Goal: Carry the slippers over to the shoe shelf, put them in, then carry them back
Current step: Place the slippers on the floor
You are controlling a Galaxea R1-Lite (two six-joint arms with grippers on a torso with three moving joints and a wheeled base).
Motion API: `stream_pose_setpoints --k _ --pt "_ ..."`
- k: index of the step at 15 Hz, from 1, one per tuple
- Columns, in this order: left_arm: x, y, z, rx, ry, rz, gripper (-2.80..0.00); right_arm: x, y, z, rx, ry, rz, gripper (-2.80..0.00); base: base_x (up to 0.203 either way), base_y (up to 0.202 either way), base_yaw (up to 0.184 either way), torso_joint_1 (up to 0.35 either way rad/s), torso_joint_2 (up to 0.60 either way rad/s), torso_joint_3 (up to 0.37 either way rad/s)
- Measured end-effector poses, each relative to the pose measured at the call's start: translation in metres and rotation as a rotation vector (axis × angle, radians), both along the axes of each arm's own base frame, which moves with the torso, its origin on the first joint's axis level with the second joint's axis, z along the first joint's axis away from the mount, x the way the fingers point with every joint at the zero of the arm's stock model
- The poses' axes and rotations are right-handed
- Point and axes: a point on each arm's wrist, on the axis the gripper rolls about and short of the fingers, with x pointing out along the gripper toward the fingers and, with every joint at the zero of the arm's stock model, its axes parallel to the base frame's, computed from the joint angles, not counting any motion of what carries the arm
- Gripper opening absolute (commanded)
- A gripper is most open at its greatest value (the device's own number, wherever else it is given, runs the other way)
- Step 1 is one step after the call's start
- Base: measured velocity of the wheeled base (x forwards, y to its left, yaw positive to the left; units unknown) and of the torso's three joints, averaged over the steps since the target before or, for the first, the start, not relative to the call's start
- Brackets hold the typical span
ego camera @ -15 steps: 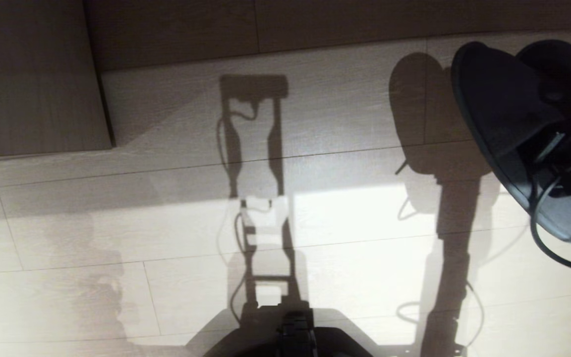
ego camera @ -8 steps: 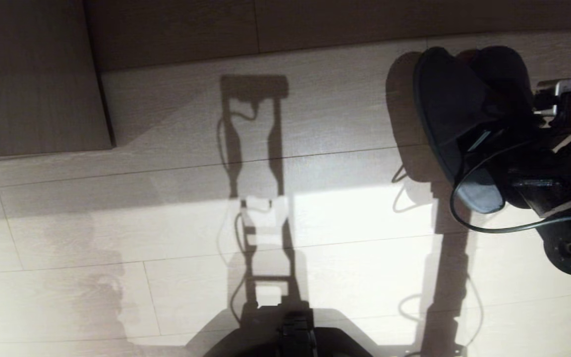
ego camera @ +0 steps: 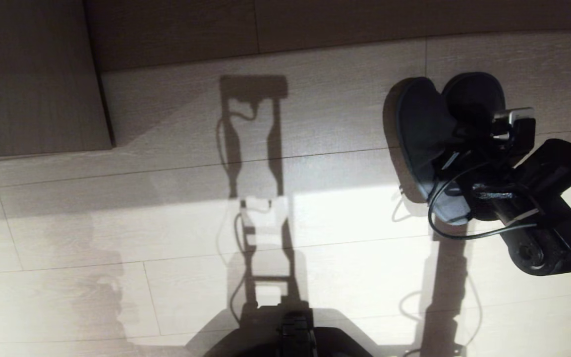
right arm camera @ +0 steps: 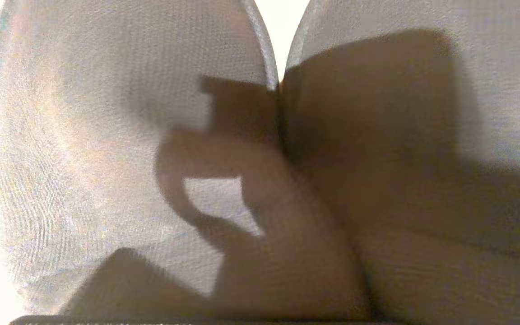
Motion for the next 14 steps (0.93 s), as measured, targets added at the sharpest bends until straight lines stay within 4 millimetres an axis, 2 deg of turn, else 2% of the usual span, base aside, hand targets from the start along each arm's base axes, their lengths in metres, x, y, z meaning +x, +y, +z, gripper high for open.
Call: stream_pose_setpoints --k 6,11,14 --pt "0.000 0.000 0.000 0.000 0.000 0.000 -2.80 0.005 0.000 -0.010 -0.005 0.033 -0.004 0.00 0.000 0.000 0.000 0.000 0.00 0.000" --pt "0.000 0.000 0.000 -0.001 0.000 0.000 -2.80 -0.004 -0.001 -0.013 -0.019 0.062 -0.014 0.00 0.000 0.000 0.000 0.000 0.00 0.000" --pt "0.000 0.000 0.000 -0.002 0.000 0.000 -2.80 -0.014 -0.002 -0.005 -0.031 0.058 -0.035 0.00 0.000 0.000 0.000 0.000 0.00 0.000"
